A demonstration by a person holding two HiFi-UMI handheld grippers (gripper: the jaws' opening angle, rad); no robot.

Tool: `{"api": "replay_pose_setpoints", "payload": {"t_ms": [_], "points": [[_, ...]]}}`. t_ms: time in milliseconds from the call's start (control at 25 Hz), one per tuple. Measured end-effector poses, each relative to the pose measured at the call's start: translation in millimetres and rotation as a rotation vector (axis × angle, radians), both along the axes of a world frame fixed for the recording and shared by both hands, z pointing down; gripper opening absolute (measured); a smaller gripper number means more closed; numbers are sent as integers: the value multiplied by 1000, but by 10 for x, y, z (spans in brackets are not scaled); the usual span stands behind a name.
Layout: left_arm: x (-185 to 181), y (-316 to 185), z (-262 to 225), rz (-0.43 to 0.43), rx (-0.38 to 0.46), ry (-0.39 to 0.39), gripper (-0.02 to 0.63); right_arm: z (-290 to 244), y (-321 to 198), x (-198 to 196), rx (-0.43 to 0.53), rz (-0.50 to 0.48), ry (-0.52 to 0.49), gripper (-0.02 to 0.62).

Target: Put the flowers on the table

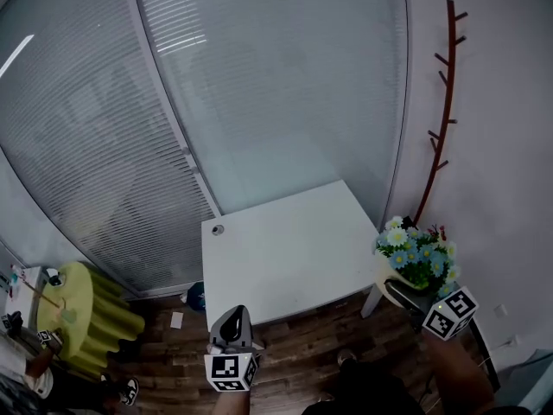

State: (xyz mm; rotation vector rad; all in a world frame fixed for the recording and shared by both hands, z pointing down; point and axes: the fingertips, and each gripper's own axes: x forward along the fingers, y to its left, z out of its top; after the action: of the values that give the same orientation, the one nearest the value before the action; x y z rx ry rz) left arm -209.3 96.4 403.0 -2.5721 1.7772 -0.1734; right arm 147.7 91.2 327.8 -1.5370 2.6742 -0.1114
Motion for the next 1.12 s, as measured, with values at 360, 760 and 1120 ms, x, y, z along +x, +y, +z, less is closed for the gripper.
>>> {"api": "replay_pose_setpoints", "payload": {"t_ms": [360, 760, 1120], "points": [[-244, -310, 13, -90, -2, -4, 5, 52, -674, -312, 2, -90, -21, 522], [-221, -1191, -42, -136, -3, -29, 5, -8, -1709, -393, 22, -165, -30, 522], [-116, -1940, -98, -184, -30, -60, 5, 107, -2623, -356, -6, -219, -39, 522]]}}
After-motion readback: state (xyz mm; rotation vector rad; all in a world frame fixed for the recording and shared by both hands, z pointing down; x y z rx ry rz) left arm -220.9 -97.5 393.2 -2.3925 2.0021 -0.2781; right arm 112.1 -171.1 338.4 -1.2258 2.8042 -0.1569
